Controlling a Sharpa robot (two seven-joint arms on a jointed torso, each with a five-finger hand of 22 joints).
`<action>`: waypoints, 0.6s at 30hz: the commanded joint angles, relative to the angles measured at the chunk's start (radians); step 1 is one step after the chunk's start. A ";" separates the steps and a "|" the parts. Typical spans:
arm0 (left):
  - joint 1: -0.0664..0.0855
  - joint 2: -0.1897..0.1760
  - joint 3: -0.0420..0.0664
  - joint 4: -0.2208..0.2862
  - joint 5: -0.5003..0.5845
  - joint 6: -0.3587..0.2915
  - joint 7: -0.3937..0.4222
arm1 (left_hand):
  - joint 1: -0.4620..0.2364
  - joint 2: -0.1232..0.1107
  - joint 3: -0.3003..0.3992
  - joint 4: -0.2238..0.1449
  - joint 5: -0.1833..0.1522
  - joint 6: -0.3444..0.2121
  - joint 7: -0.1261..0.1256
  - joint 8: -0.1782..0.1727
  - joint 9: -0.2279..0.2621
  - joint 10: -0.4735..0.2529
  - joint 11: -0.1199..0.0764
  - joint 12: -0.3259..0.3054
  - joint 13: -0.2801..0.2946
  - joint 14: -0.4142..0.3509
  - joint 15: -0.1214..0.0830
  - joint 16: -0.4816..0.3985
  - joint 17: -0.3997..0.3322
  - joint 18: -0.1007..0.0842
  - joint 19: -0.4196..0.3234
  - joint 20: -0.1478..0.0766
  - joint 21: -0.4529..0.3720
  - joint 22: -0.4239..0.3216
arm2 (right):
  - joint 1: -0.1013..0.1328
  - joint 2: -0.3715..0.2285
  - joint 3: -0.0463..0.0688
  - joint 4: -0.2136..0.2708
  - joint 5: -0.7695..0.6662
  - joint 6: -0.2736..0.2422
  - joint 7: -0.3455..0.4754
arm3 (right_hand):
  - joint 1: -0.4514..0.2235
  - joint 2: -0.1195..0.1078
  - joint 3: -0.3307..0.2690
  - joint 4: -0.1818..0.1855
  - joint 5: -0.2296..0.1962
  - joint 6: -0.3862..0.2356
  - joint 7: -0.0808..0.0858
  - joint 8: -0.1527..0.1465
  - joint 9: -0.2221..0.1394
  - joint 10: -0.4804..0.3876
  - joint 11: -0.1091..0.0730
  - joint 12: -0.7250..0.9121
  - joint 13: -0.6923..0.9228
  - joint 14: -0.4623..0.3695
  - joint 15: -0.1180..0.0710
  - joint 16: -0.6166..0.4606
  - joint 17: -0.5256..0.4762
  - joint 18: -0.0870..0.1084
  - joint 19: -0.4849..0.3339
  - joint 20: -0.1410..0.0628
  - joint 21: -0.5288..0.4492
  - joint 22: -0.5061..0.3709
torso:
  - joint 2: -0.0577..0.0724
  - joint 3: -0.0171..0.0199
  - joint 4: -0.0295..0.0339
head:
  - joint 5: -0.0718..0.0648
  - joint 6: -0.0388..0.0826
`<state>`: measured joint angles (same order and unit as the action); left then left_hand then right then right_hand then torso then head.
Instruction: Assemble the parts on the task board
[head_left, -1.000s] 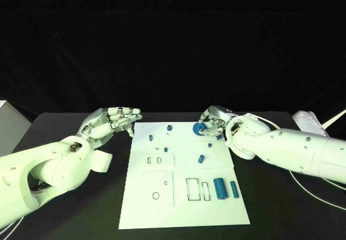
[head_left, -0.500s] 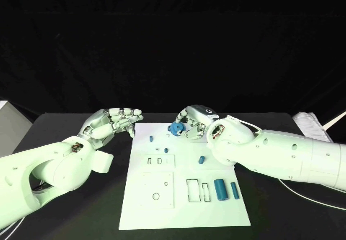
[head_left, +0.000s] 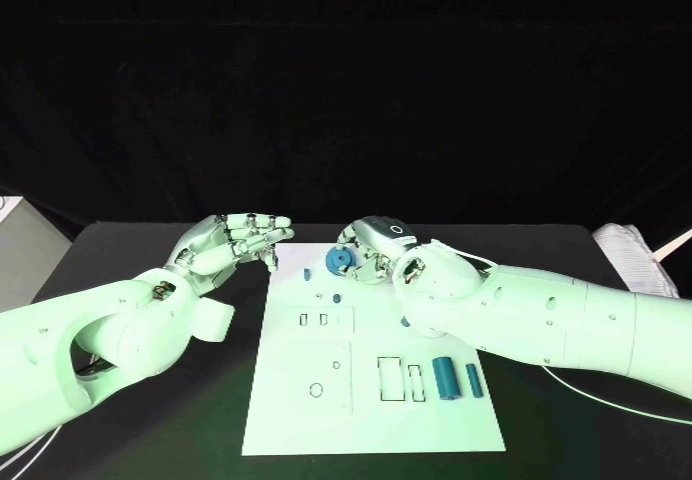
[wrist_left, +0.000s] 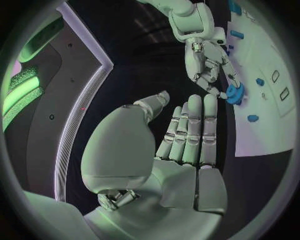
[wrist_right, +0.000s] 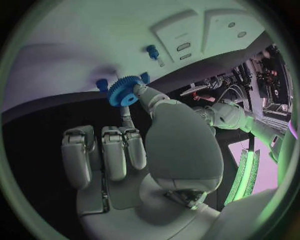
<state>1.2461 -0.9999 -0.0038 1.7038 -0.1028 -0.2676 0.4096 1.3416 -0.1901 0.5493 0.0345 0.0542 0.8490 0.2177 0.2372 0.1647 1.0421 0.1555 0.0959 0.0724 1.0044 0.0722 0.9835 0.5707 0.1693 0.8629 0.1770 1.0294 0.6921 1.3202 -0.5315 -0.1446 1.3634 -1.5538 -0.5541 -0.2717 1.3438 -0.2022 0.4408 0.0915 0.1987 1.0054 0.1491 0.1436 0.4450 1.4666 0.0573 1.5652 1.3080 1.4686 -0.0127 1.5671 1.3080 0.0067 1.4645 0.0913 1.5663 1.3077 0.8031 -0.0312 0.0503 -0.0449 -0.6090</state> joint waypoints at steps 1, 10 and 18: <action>0.002 0.004 0.001 0.000 0.002 0.019 0.005 | 0.001 0.008 0.005 -0.002 -0.004 -0.007 -0.003 -0.006 0.001 -0.008 -0.002 0.000 0.002 0.001 0.007 0.004 -0.001 0.015 -0.007 0.001 0.006 0.002 | -0.007 0.014 -0.001 -0.015 -0.021 0.008 -0.004 | -0.006 0.001 0.004 -0.001 0.000 0.024 -0.019 0.009 0.004 0.104 -0.006 0.006 0.263 0.102 -0.008 0.004 0.263 -0.007 0.106 -0.006 0.005 0.263 | 0.000 0.0011 0.0002 | 0.004 -0.004; 0.002 0.004 0.001 0.000 0.002 0.019 0.004 | 0.001 0.008 0.005 -0.002 -0.004 -0.007 -0.003 -0.006 0.001 -0.008 -0.002 0.000 0.002 0.001 0.007 0.004 -0.001 0.015 -0.007 0.001 0.006 0.002 | -0.017 0.042 -0.005 -0.059 -0.008 0.027 -0.001 | -0.010 -0.002 0.005 0.000 -0.002 0.023 -0.018 0.008 0.004 0.104 -0.006 0.006 0.263 0.102 -0.008 0.004 0.263 -0.007 0.106 -0.006 0.005 0.263 | -0.001 0.0014 -0.0025 | 0.009 -0.006; 0.002 0.003 0.001 0.001 0.002 0.019 0.004 | 0.001 0.008 0.005 -0.002 -0.004 -0.007 -0.003 -0.006 0.001 -0.008 -0.002 0.000 0.002 0.001 0.007 0.004 -0.001 0.015 -0.007 0.001 0.006 0.002 | -0.021 0.055 -0.008 -0.091 -0.012 0.032 -0.001 | -0.013 -0.004 0.005 0.001 -0.002 0.022 -0.018 0.007 0.003 0.104 -0.006 0.006 0.263 0.102 -0.008 0.004 0.263 -0.007 0.106 -0.006 0.005 0.263 | -0.001 0.0021 -0.0026 | 0.009 -0.005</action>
<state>1.2461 -0.9982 -0.0038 1.7027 -0.1028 -0.2665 0.4082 1.3415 -0.1901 0.5493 0.0345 0.0542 0.8490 0.2177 0.2372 0.1648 1.0421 0.1555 0.0959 0.0724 1.0044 0.0722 0.9835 0.5708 0.1693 0.8629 0.1770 1.0293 0.6928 1.3004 -0.4789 -0.1520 1.2778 -1.5549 -0.5392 -0.2726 1.3346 -0.2115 0.4407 0.0915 0.1934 1.0105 0.1471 0.1483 0.4453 1.4666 0.0573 1.5651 1.3078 1.4686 -0.0126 1.5671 1.3078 0.0068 1.4645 0.0913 1.5663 1.3075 0.8017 -0.0292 0.0476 -0.0355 -0.6148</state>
